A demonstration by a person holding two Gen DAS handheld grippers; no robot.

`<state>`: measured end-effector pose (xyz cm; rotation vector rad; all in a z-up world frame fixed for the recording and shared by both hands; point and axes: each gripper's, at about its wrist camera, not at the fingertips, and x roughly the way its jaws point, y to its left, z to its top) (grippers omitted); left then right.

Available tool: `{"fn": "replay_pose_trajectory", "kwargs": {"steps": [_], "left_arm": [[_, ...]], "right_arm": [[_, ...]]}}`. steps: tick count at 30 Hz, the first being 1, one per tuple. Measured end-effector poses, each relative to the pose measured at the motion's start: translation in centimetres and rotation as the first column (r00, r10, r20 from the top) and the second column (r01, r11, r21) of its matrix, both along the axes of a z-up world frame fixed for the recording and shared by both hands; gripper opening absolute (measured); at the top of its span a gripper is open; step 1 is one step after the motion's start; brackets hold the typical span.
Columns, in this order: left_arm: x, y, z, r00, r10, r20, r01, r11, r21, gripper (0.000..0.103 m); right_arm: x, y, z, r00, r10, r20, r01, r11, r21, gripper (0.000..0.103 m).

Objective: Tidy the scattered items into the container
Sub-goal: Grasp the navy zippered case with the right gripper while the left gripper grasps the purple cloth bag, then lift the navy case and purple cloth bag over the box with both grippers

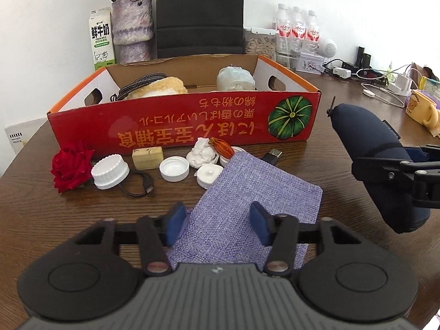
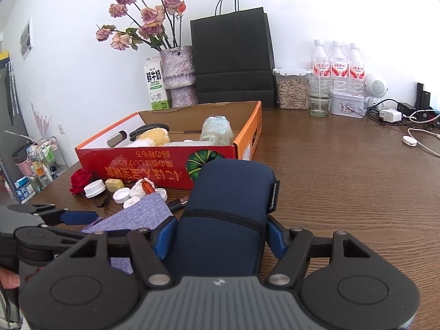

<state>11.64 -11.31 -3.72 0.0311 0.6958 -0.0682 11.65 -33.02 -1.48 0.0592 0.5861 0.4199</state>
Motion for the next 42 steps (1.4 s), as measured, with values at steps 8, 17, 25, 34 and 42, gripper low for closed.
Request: {"fn": "replay_pose_trajectory", "kwargs": {"steps": [8, 17, 25, 34, 42], "left_arm": [[-0.4, -0.1, 0.3, 1.000, -0.002, 0.015, 0.002, 1.000, 0.022, 0.012], [-1.3, 0.6, 1.6, 0.997, -0.009, 0.079, 0.012, 0.999, -0.040, 0.006], [-2.4, 0.9, 4.7, 0.982, -0.041, 0.183, 0.060, 0.993, -0.099, 0.006], [-3.0, 1.5, 8.2, 0.953, -0.051, 0.298, 0.094, 0.987, -0.130, 0.006], [-2.9, 2.3, 11.5, 0.909, -0.032, 0.415, 0.100, 0.985, -0.143, 0.006]], "right_arm": [[-0.3, 0.6, -0.4, 1.000, 0.014, -0.012, -0.014, 1.000, 0.018, 0.067], [-0.6, 1.2, -0.1, 1.000, 0.022, -0.010, -0.022, 1.000, 0.015, 0.067], [-1.1, 2.1, 1.6, 0.999, 0.030, 0.025, -0.030, 0.999, 0.018, 0.067], [-1.2, 3.3, 4.1, 0.996, 0.038, 0.083, -0.041, 0.999, 0.035, 0.067], [-0.4, 4.8, 6.7, 0.989, 0.044, 0.139, -0.053, 0.997, 0.061, 0.065]]}}
